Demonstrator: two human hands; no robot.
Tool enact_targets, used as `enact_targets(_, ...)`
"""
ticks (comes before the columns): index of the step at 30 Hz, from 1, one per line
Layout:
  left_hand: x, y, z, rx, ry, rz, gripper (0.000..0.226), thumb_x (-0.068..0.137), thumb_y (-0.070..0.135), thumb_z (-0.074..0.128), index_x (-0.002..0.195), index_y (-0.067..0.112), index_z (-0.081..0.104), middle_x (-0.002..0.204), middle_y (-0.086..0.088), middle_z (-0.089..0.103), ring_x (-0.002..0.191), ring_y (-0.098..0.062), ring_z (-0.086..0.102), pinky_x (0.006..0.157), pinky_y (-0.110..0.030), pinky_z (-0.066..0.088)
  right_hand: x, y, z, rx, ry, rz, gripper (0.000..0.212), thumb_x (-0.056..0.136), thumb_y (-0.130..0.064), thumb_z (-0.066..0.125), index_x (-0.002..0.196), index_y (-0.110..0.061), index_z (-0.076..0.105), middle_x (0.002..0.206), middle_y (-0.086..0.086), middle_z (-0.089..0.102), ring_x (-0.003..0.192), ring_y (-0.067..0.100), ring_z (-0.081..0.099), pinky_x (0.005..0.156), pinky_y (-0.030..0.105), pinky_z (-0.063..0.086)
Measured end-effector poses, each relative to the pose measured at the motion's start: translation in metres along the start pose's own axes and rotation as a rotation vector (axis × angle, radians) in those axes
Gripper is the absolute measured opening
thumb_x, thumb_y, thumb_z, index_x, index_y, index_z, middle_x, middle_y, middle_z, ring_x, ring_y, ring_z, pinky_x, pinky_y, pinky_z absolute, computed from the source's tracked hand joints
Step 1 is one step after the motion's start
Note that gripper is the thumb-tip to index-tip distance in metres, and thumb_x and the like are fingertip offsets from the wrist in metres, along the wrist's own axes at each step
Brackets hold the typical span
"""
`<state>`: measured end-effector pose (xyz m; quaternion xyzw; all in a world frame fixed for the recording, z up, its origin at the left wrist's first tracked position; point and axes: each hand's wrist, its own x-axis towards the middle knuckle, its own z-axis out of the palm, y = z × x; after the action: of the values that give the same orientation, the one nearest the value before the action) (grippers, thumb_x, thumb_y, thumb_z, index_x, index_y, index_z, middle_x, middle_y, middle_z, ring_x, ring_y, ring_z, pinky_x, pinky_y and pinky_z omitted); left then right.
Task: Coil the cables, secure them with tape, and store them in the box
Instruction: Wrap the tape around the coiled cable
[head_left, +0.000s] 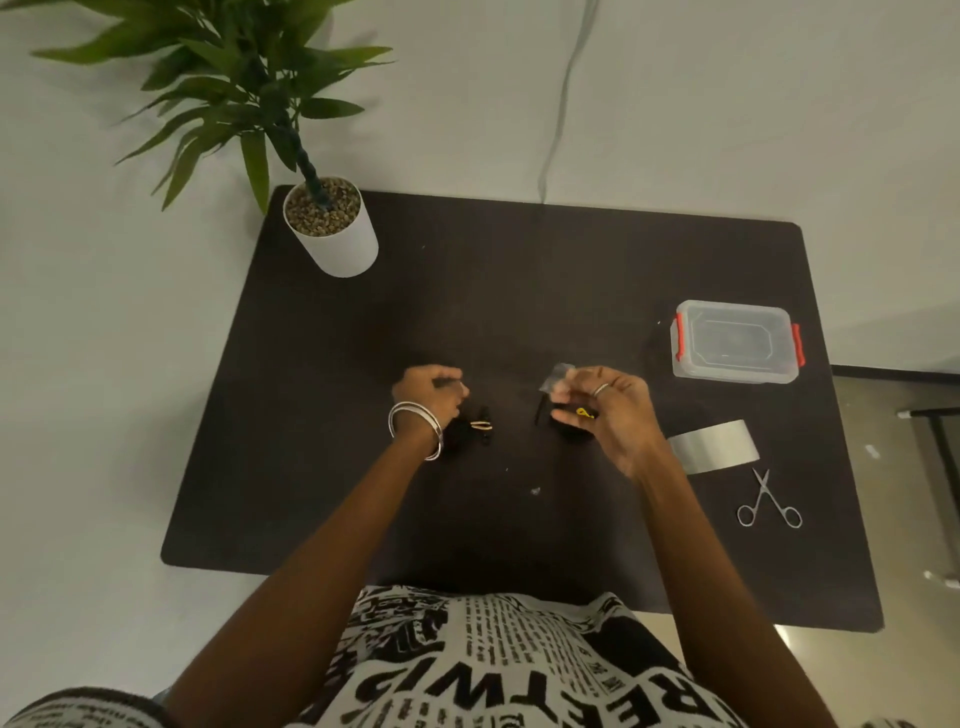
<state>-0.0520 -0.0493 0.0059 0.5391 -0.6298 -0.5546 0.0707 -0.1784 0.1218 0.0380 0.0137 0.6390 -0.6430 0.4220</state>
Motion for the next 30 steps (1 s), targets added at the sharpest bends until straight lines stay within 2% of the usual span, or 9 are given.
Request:
enact_targets(2,0.008,-0.008,-0.009,0.26,0.037,0.148,0.021,0.083,0.009,0.065,0.103,0.009,0.072,0.096,-0.01,0.071,0.089,-0.023,0.067,0.086,-0.029,0.052,0.006,0.008,0.003,-0.068,0.009,0.032,0.008,0.089,-0.007,0.062,0.084,-0.009,0.067,0.082,0.011,0.069,0.082,0.023,0.066,0.077,0.04,0.056)
enact_targets(7,0.02,-0.028,-0.013,0.918,-0.254,0.233,0.043,0.087,0.024,0.062,0.129,0.013,0.056,0.127,-0.015,0.052,0.119,-0.034,0.05,0.1,-0.036,0.041,0.016,0.025,0.018,-0.184,0.071,0.031,0.005,0.087,-0.005,0.064,0.091,-0.007,0.062,0.082,0.009,0.069,0.076,0.017,0.067,0.073,0.032,0.057)
enact_targets(9,0.02,-0.036,-0.011,0.999,-0.259,0.257,0.043,0.089,0.027,0.058,0.131,0.016,0.054,0.128,-0.011,0.047,0.12,-0.03,0.044,0.099,-0.04,0.042,0.017,0.028,0.024,-0.208,0.055,0.019,0.006,0.086,-0.006,0.066,0.089,-0.008,0.062,0.082,0.008,0.068,0.074,0.016,0.066,0.069,0.03,0.056)
enact_targets(13,0.016,-0.051,-0.004,1.139,-0.182,0.368,0.031,0.094,0.022,0.049,0.122,0.012,0.058,0.123,-0.01,0.047,0.119,-0.029,0.042,0.087,-0.04,0.049,0.017,0.027,0.033,-0.218,0.019,-0.022,0.01,0.084,-0.001,0.067,0.087,-0.009,0.06,0.08,0.007,0.066,0.07,0.014,0.064,0.064,0.028,0.054)
enact_targets(16,0.016,-0.058,-0.004,1.156,-0.134,0.404,0.028,0.097,0.021,0.043,0.115,0.012,0.06,0.122,-0.009,0.049,0.122,-0.028,0.04,0.083,-0.039,0.049,0.017,0.026,0.036,-0.216,0.006,-0.053,0.015,0.082,0.002,0.068,0.087,-0.008,0.059,0.076,0.005,0.064,0.07,0.017,0.064,0.064,0.026,0.053)
enact_targets(19,0.02,-0.062,-0.008,1.123,-0.136,0.419,0.029,0.098,0.023,0.04,0.117,0.012,0.059,0.124,-0.01,0.049,0.125,-0.03,0.039,0.087,-0.04,0.049,0.018,0.031,0.04,-0.251,-0.008,-0.086,0.026,0.079,0.007,0.069,0.09,-0.012,0.056,0.079,0.005,0.064,0.078,0.019,0.066,0.067,0.026,0.054)
enact_targets(22,0.023,-0.06,-0.01,1.057,-0.16,0.448,0.029,0.097,0.021,0.043,0.116,0.007,0.06,0.123,-0.014,0.05,0.117,-0.036,0.046,0.09,-0.043,0.046,0.019,0.04,0.046,-0.35,-0.043,-0.13,0.039,0.077,0.008,0.07,0.093,-0.022,0.051,0.087,0.005,0.066,0.083,0.017,0.066,0.078,0.031,0.055)
enact_targets(26,0.026,-0.05,-0.009,0.921,-0.178,0.431,0.027,0.094,0.02,0.048,0.113,0.006,0.061,0.116,-0.016,0.057,0.105,-0.036,0.055,0.087,-0.038,0.042,0.023,0.055,0.059,-0.503,-0.059,-0.204,0.048,0.073,0.006,0.073,0.094,-0.028,0.046,0.089,-0.001,0.06,0.082,0.013,0.062,0.083,0.037,0.056)
enact_targets(30,0.021,-0.038,-0.009,0.672,-0.227,0.493,0.018,0.087,0.016,0.059,0.102,0.01,0.068,0.1,-0.01,0.069,0.098,-0.028,0.062,0.085,-0.035,0.047,0.025,0.053,0.061,-0.59,-0.125,-0.23,0.052,0.075,-0.006,0.076,0.111,-0.022,0.042,0.099,-0.011,0.056,0.102,0.009,0.057,0.089,0.022,0.048)
